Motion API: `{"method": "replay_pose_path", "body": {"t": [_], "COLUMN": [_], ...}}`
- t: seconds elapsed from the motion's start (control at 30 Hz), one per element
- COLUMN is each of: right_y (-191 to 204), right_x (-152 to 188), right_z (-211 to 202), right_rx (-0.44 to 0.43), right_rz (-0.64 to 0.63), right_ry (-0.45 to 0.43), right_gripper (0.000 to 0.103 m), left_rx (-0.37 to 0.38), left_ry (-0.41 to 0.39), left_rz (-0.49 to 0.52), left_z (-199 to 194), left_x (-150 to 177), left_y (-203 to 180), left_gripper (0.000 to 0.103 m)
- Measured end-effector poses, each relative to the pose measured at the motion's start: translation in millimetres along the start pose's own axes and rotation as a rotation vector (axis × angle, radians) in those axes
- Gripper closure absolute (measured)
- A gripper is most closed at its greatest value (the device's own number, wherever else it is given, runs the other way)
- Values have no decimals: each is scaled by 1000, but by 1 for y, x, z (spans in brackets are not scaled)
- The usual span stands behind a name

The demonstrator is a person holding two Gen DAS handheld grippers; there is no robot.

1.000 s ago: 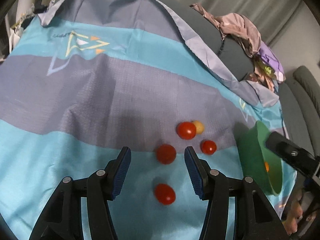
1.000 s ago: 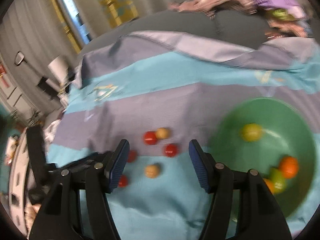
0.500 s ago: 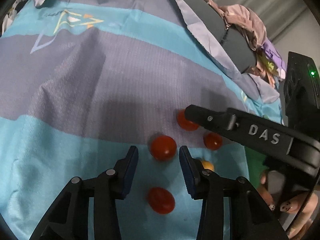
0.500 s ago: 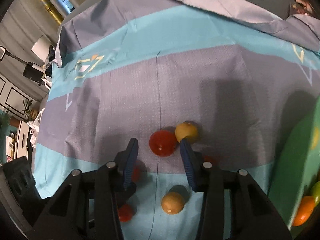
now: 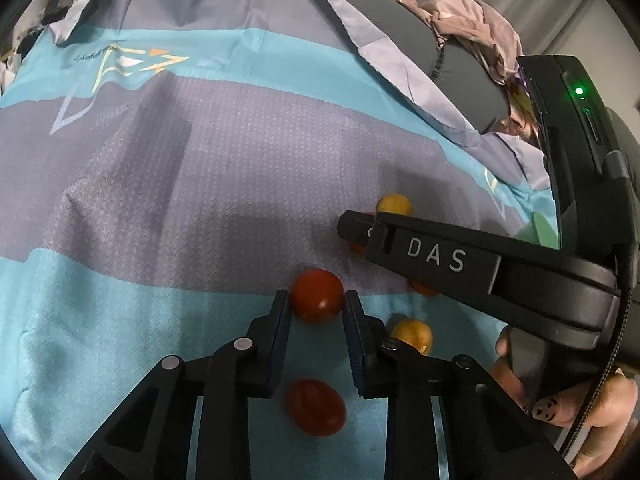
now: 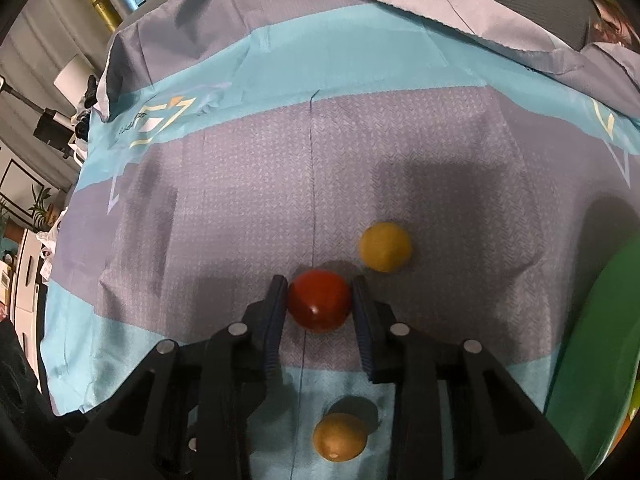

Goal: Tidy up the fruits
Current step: 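Grasp a red cherry tomato with the left gripper while the right grasps another, then carry both held cherry tomatoes up and over the green bowl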

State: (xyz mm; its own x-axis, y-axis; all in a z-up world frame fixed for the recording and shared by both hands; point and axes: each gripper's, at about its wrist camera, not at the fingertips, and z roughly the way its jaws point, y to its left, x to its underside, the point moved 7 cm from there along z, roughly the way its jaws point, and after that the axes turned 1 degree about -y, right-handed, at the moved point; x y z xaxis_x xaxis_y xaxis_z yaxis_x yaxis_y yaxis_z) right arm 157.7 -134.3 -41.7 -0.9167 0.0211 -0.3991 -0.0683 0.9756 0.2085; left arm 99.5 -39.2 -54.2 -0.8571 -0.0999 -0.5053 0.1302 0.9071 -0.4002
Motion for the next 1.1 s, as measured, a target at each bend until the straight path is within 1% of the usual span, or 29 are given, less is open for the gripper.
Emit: {"method": "replay_pose_path", "body": {"t": [0.17, 0.37, 0.63, 0.73, 0.87, 1.03, 1.1], "right_y": [1, 0, -5, -14, -25, -39, -47], "right_x": [1, 5, 26, 40, 54, 59, 58], "right_z": [-16, -52, -94, -102, -109, -125, -132], "right_rx": [-21, -49, -56, -43, -52, -80, -76], "right_rz": [-5, -13, -40, -35, -11, 28, 41], "right_ry": [-31, -91, -154, -164, -174, -222, -240], "right_gripper": [70, 70, 70, 70, 70, 70, 70], "left_rx": [-22, -36, -32, -33, -28, -7, 0], "left_ry": [-7, -43, -75, -80, -82, -99, -104], "left_rz": [11, 29, 55, 64, 84, 99, 101], "left_z": [-4, -16, -33, -38, -44, -53, -56], "left_x": [1, -1, 1, 4, 9, 12, 13], "left_y": [-4, -11, -26, -30, -38, -49, -54], "left_gripper": [77, 77, 77, 77, 77, 77, 77]}}
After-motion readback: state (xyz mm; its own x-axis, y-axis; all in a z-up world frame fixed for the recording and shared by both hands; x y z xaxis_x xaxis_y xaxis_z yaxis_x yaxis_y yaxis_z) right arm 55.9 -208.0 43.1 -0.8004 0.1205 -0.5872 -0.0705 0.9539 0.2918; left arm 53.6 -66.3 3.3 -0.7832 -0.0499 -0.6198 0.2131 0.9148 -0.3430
